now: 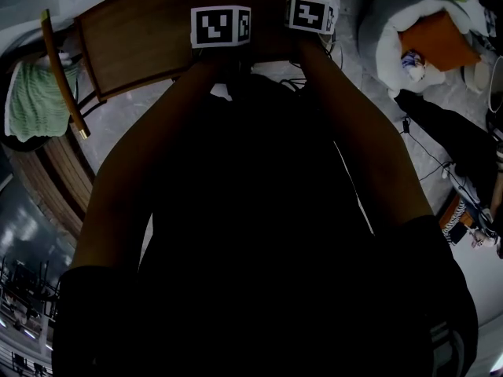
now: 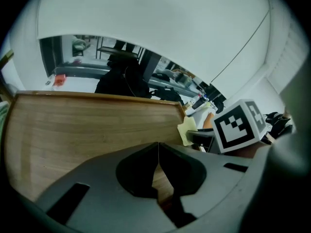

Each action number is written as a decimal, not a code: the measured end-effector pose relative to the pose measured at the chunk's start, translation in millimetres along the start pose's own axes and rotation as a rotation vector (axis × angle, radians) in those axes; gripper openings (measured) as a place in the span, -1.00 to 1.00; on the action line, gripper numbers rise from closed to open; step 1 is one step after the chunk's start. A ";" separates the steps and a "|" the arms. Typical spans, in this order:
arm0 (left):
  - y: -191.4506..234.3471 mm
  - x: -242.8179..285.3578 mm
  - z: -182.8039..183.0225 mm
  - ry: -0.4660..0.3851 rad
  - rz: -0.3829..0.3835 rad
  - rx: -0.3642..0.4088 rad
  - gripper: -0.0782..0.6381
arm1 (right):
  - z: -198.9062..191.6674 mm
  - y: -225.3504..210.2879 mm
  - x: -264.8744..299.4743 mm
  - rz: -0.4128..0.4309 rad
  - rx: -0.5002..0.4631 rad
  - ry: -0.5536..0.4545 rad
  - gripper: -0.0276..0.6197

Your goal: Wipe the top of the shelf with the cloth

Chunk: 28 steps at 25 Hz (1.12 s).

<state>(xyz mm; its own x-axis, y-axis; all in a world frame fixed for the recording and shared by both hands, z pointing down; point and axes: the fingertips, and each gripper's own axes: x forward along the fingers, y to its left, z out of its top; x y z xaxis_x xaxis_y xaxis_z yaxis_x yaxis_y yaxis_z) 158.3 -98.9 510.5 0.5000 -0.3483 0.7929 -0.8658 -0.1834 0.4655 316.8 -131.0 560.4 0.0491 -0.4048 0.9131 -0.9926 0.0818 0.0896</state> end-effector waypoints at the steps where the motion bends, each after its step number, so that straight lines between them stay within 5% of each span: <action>1: 3.6 -4.1 0.8 -0.003 0.005 0.001 -0.75 | 2.2 2.0 -0.8 -0.003 -0.002 -0.012 -0.76; 6: 42.4 -40.4 7.5 -0.056 0.026 -0.041 -0.75 | 22.7 68.2 -19.7 0.128 0.016 -0.085 -0.76; 17: 233.2 -185.8 -24.1 -0.170 0.248 -0.243 -0.75 | 26.6 350.9 -54.1 0.512 -0.134 -0.081 -0.76; 28: 316.3 -260.1 -46.4 -0.205 0.307 -0.285 -0.75 | -13.9 528.1 -48.4 0.686 -0.243 -0.012 -0.76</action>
<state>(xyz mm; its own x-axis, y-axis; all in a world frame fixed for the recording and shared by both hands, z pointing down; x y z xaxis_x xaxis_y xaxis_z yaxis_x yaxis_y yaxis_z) -244.9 -23.6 469.7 0.1829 -0.5265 0.8303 -0.9199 0.2064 0.3335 -208.2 -55.5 569.0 -0.5783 -0.1994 0.7911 -0.7464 0.5206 -0.4145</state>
